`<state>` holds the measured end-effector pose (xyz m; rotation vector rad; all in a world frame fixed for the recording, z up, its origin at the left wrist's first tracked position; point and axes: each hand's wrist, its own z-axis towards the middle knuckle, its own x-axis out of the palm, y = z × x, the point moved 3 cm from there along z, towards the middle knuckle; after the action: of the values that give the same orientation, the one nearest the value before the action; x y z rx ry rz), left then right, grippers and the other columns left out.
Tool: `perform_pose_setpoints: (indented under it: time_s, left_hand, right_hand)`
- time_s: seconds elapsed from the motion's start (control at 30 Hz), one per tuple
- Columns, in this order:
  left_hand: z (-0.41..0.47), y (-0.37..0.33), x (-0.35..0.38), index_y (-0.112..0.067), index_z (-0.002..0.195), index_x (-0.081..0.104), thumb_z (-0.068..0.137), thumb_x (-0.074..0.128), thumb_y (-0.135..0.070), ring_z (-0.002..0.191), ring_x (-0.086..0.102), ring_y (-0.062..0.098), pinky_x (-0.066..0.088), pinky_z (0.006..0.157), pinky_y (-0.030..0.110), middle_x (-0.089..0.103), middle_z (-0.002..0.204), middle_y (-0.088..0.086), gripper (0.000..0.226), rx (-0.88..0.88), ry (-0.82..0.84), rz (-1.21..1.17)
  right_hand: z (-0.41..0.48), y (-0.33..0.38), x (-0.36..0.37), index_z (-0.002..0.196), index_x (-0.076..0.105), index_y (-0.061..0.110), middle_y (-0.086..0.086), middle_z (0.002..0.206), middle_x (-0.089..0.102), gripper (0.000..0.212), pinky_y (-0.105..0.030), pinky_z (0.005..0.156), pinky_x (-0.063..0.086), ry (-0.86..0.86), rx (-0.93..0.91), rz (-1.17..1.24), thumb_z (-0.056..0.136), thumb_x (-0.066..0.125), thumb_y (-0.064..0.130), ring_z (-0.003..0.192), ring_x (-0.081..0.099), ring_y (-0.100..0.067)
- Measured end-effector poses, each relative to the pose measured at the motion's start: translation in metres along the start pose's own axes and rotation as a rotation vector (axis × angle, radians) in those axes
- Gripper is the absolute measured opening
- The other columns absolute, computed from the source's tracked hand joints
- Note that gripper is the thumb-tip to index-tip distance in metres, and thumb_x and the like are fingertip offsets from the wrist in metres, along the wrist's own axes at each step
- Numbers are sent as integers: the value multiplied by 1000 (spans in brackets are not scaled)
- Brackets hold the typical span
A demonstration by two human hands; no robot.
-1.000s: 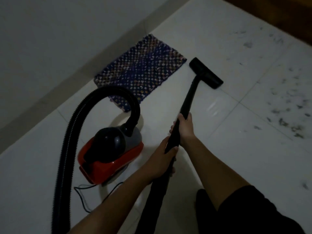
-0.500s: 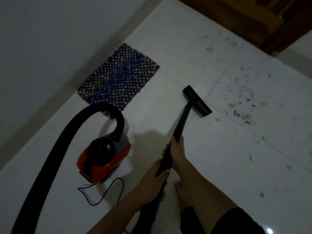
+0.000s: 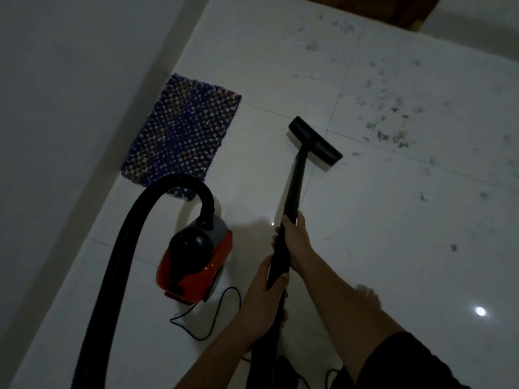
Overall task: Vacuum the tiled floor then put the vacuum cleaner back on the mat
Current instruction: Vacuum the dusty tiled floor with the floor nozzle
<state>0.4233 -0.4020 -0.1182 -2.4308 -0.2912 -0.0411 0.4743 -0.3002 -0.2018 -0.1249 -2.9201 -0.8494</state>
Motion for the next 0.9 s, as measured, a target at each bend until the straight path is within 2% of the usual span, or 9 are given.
perform_pose_setpoints:
  time_s: [0.13,0.3,0.43,0.57,0.67,0.77,0.9]
  left_hand:
    - [-17,12,-2,-43,111,39,99,45,-18,46,49,10,43,42,20,53,70,6,28,-48,37,32]
    - [-33,22,0,-42,112,43,99,45,-17,42,50,9,44,45,24,55,63,1,29,-79,73,96]
    - [-51,26,7,-45,97,42,99,46,-18,43,51,6,44,47,22,56,69,2,28,-111,81,176]
    - [-72,32,12,-43,104,46,99,45,-19,40,49,9,43,41,23,54,66,4,24,-139,124,219]
    - [-93,34,13,-40,111,48,99,44,-19,42,50,6,42,45,22,54,66,-2,24,-147,158,287]
    - [-113,36,13,-47,103,51,99,46,-22,42,47,15,41,44,25,52,62,1,25,-224,185,251]
    - [-129,40,13,-33,112,52,98,47,-19,37,43,13,38,42,25,52,53,-6,20,-238,203,291]
  right_hand:
    - [-17,-20,-8,112,39,30,-8,71,47,18,-25,45,43,-37,19,40,102,41,15,53,44,-16]
    - [-30,-41,-24,127,39,19,-7,68,45,26,-22,41,43,-96,19,41,101,40,14,48,44,-15]
    - [-47,-54,-38,127,41,13,-6,66,45,26,-23,41,42,-124,12,76,101,39,13,48,44,-15]
    - [-66,-69,-50,129,40,13,-6,65,44,28,-24,42,42,-171,41,126,101,38,12,47,44,-16]
    - [-84,-82,-56,135,37,18,-6,67,45,35,-26,44,42,-201,64,159,101,38,13,48,45,-17]
    - [-101,-96,-58,136,35,22,-6,64,46,36,-24,41,42,-213,83,212,101,38,14,44,45,-16]
    - [-119,-114,-61,134,36,22,-6,64,45,33,-26,42,43,-231,108,255,101,39,14,46,44,-16]
